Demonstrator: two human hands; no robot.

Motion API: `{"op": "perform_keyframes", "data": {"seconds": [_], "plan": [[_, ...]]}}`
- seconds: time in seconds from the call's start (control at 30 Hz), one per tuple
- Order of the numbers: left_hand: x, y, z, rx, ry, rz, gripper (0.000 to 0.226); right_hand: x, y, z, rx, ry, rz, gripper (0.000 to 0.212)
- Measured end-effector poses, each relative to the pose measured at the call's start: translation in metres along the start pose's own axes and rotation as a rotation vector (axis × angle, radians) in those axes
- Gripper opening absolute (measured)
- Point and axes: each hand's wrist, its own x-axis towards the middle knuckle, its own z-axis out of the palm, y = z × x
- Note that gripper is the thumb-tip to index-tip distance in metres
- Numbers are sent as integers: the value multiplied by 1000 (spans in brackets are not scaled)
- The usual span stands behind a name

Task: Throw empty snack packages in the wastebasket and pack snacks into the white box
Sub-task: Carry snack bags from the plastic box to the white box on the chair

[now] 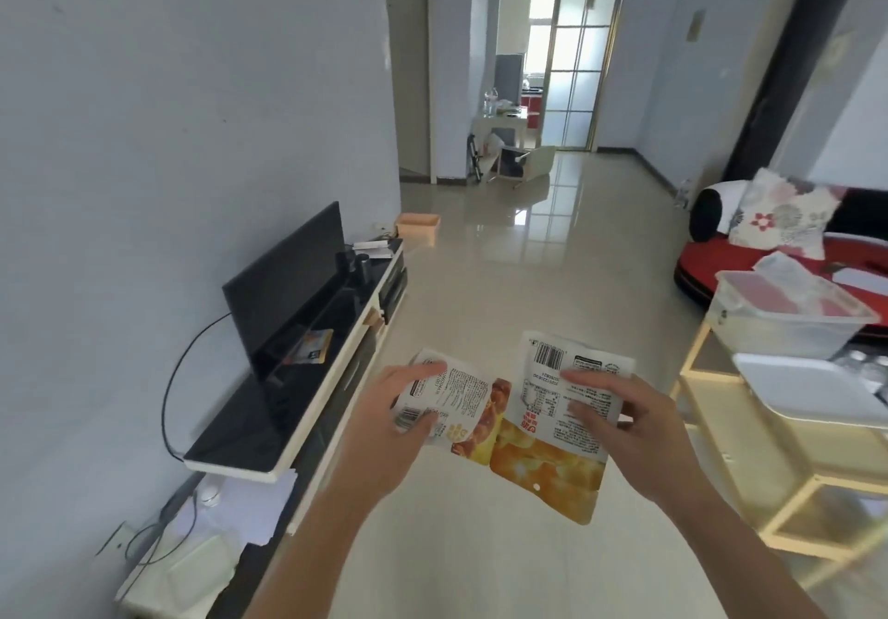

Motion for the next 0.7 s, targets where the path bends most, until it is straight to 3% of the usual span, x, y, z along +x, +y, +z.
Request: {"op": "perform_keyframes", "data": {"seconds": [0.27, 0.7], "plan": [[79, 21, 116, -73, -147, 25, 66, 28, 43, -108, 6, 189, 80, 38], [241, -10, 261, -193, -327, 127, 67, 116, 108, -192, -141, 452, 213, 40]]}}
